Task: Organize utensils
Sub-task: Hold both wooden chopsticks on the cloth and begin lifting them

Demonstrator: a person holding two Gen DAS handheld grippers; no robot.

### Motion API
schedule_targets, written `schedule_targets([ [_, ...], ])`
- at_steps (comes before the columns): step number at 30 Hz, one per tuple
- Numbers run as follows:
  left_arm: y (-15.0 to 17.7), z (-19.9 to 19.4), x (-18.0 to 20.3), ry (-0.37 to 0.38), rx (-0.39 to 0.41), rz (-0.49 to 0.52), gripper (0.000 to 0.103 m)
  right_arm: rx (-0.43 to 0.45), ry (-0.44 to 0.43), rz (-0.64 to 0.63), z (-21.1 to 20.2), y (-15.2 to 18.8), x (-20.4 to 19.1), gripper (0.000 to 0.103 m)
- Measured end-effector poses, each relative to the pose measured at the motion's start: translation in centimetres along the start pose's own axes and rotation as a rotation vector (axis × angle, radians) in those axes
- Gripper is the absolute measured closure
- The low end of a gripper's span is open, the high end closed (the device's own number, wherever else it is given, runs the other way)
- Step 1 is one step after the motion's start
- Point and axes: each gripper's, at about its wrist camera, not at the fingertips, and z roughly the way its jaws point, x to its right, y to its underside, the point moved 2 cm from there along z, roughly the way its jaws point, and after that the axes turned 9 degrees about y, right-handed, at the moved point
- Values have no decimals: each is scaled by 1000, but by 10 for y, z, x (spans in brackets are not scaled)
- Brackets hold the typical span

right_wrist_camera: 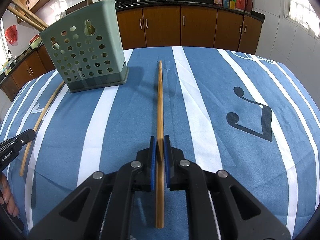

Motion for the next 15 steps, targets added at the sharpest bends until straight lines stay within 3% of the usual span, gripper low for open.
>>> schedule_targets([
  [15,0,0,1,2,1,-3,94,-1,-5,4,1,1,0,93],
])
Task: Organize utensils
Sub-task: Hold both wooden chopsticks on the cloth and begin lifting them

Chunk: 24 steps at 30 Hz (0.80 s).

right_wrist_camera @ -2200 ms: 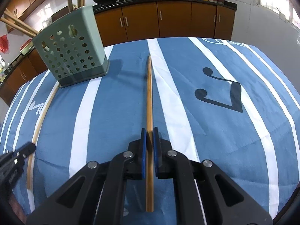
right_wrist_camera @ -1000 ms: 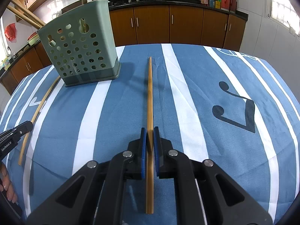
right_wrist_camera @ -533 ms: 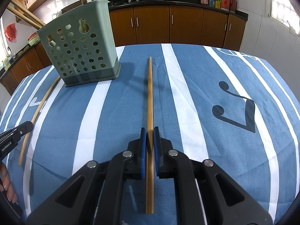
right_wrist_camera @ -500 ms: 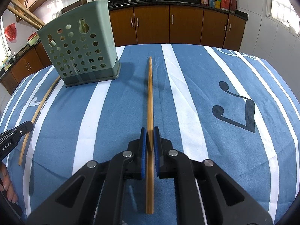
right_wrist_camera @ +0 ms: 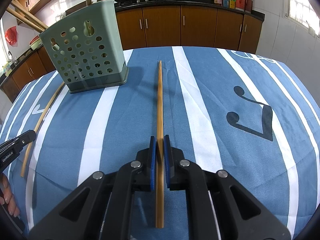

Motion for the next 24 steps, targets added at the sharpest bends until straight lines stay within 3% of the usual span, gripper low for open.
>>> schedule_targets([
  [8,10,-4,13,-40,-14,69,90,-1,-2,-1,-5,7,0,92],
  [15,12,-4,16,-59,-30,111,95,-7,-22,6,-8,7,6,95],
  [24,-1,-39,11,-18,34,81,95,100,-57,54,-50,-5,22,95],
])
